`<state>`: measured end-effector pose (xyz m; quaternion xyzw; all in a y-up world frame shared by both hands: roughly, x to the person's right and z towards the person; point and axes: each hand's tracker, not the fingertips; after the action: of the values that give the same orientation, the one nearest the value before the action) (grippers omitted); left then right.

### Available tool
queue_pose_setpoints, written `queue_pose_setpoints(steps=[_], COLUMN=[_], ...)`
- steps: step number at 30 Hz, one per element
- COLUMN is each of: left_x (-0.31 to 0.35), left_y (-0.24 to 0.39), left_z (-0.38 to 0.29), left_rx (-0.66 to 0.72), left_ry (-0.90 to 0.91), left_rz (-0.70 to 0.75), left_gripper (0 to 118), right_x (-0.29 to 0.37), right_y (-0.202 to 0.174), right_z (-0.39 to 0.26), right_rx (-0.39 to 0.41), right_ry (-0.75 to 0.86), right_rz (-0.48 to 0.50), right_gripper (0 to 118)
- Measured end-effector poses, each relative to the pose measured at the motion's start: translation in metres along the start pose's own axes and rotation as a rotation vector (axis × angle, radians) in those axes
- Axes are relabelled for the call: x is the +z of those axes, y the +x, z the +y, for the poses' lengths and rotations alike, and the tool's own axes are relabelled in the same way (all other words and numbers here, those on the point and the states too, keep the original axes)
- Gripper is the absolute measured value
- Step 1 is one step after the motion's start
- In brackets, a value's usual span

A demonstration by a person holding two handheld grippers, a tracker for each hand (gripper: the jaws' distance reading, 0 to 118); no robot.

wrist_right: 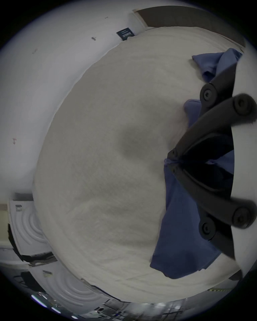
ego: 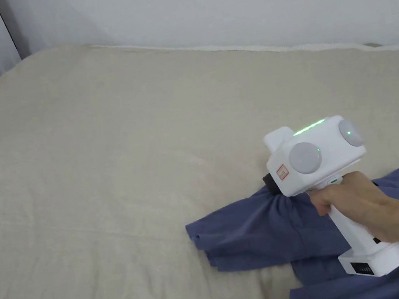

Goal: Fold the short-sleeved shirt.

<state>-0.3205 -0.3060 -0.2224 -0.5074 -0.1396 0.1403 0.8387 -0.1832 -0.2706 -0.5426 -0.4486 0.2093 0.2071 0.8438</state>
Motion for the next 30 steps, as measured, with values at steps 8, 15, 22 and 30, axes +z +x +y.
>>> queue_pose_setpoints(steps=[8,15,22,30], left_x=[0.037,0.088,0.169,0.267], left_y=[0.013,0.053,0.114,0.183], left_z=[0.019,0.078,0.165,0.224], left_rx=[0.008,-0.068,-0.168,-0.238], left_ry=[0.108,0.244,0.397,0.554], left_rz=[0.063,0.097,0.126,0.231], left_gripper=[0,0,0,0], right_x=[0.139,0.321,0.489,0.574], right_y=[0.06,0.149,0.206,0.215], right_z=[-0.009,-0.07,-0.146,-0.182], right_rx=[-0.09,-0.247,-0.393,-0.507], right_ry=[0.181,0.342,0.517,0.627], right_rz=[-0.103,-0.29,-0.469,-0.544], right_gripper=[4,4,4,4])
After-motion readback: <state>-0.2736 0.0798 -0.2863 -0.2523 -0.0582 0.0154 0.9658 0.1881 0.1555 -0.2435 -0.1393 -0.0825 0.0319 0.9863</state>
